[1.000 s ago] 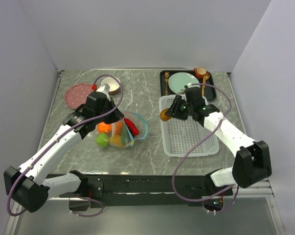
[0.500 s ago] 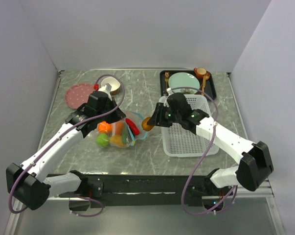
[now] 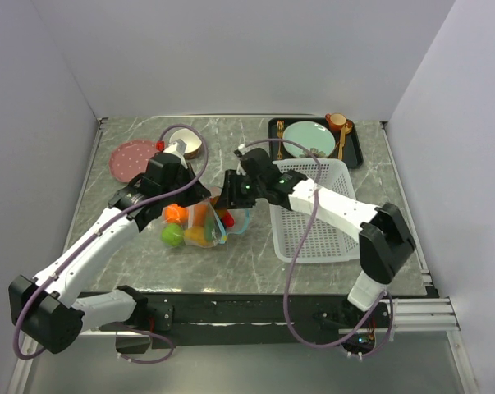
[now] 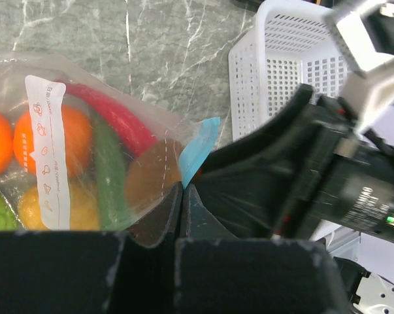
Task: Place the food in the zip-top bag and seal the zipper
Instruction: Place the fake fruit in the zipper food storage bag.
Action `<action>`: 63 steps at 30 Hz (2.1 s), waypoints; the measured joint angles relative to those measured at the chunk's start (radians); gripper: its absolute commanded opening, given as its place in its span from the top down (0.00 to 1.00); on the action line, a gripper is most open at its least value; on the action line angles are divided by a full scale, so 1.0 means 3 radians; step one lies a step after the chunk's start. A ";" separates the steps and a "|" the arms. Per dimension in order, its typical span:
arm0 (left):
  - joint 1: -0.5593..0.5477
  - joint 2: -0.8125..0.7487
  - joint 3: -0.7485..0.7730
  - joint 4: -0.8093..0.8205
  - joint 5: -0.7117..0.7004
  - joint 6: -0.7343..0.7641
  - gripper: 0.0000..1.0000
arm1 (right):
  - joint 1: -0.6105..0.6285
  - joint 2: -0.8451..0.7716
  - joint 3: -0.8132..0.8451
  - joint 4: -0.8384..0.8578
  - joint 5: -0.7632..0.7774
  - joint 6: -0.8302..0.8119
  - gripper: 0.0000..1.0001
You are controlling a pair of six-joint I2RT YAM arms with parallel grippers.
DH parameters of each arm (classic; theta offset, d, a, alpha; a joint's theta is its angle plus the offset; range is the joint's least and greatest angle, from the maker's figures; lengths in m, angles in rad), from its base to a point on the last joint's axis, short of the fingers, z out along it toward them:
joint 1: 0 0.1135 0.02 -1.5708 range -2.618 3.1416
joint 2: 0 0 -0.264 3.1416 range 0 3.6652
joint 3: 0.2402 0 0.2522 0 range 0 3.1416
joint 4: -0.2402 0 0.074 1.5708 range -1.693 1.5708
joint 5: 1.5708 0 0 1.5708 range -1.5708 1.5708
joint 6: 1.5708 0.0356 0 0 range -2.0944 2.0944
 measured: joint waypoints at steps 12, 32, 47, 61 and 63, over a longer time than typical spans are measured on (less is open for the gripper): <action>0.0000 -0.0114 0.0000 -0.0024 -0.0064 -0.0010 0.99 | 0.0080 0.0333 0.0261 0.0186 -0.0165 0.0130 0.29; 0.0000 -0.0148 0.0000 -0.0048 -0.0177 0.0001 0.99 | 0.0062 -0.0779 -0.0436 -0.0005 0.0254 0.0270 0.19; 0.0000 -0.0149 0.0001 -0.0050 -0.0178 0.0001 0.99 | 0.0028 -0.0764 -0.0987 -0.0301 0.0554 0.0650 0.43; 0.0000 -0.0168 0.0001 -0.0076 -0.0175 0.0001 0.99 | -0.0043 -0.0287 -0.0773 -0.0192 0.0725 0.0596 0.79; 0.0000 -0.0178 0.0001 -0.0079 -0.0175 0.0001 0.99 | -0.0045 -0.0207 -0.0703 -0.0164 0.0712 0.0582 0.89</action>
